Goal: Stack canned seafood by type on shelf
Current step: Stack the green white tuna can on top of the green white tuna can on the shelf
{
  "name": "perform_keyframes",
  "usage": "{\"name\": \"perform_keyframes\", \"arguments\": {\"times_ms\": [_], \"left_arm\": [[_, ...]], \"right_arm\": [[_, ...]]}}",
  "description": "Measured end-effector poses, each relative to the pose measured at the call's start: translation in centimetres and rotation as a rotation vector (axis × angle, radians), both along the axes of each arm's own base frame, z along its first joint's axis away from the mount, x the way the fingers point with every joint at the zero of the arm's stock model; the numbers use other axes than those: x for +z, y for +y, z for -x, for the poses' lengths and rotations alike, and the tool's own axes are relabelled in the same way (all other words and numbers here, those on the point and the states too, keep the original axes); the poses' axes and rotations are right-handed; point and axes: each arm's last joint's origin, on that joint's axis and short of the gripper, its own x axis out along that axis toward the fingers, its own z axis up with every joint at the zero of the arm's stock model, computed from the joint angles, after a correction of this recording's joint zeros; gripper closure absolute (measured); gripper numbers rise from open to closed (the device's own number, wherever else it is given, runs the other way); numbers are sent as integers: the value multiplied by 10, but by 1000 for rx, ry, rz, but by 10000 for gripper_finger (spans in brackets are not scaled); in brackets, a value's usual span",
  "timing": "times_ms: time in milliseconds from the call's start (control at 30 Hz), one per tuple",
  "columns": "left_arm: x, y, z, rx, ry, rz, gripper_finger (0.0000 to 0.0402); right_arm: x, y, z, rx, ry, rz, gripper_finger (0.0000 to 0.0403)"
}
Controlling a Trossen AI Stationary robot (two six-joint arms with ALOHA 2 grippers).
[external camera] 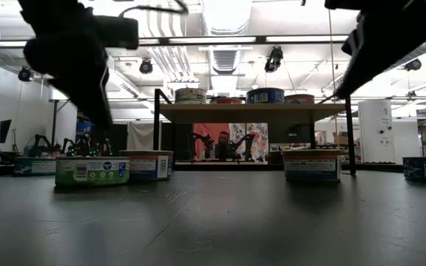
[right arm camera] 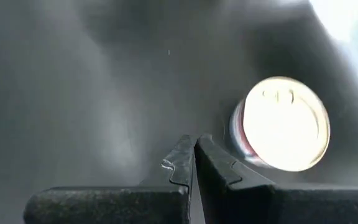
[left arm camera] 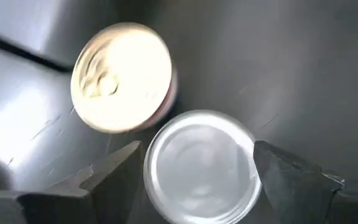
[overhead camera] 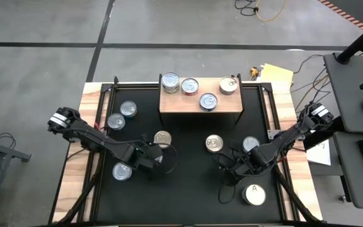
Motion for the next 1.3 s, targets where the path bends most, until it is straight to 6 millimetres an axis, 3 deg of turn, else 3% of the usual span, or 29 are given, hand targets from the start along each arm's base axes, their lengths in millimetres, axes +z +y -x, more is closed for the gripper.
{"name": "perform_keyframes", "arguments": {"times_ms": [233,500,633,900,1300], "left_arm": [[-16,-8,1,-74,133,-60,121],[-16,-11,3,-124,157,-79,163],[-18,-13,2,-203,152,-93,218],[-25,-13,6,-263,186,-96,388],[-28,-20,7,-282,160,-64,401]], "right_arm": [[3,0,-5,-6,-92,84,393],[5,0,-8,-21,-144,135,394],[4,0,-9,-21,-161,139,394],[-7,-1,-8,-4,-186,137,394],[-9,-1,-8,-3,-187,138,394]]}}
